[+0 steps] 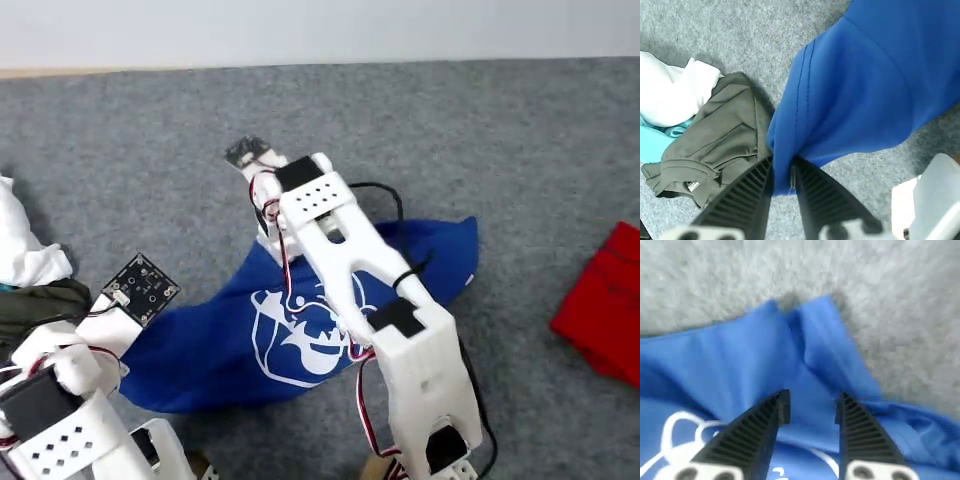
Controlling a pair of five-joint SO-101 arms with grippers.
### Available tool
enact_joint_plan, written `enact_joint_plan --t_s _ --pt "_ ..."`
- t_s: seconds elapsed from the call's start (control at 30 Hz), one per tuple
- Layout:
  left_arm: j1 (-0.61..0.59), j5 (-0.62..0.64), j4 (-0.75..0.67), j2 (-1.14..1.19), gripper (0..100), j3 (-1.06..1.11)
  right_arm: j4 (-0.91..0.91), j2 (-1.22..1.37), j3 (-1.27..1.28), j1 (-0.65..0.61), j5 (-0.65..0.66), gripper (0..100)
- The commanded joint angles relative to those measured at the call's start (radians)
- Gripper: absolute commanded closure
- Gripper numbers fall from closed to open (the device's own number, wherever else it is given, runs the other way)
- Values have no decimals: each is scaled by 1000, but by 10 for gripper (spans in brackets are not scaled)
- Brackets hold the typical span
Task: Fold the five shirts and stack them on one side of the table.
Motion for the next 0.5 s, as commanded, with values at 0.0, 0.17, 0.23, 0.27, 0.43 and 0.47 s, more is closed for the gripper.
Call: enact_joint_plan --t_s 0.0,0.17,0.23,0.27,0.43,0.47 --pt "5 6 17 -6 997 -5 -65 -88 -63 -5 -8 836" --pt "5 6 17 -6 997 -5 -179 -12 -63 -5 -20 785" --pt "5 6 17 -6 997 -5 -211 24 -63 -5 -66 766" --pt "5 6 17 -6 997 -5 -222 42 -63 -5 -80 764" --pt "3 6 17 -6 997 -5 -246 117 -63 -5 -83 764" --pt "3 6 17 -6 997 -5 -254 130 -63 -5 -83 763"
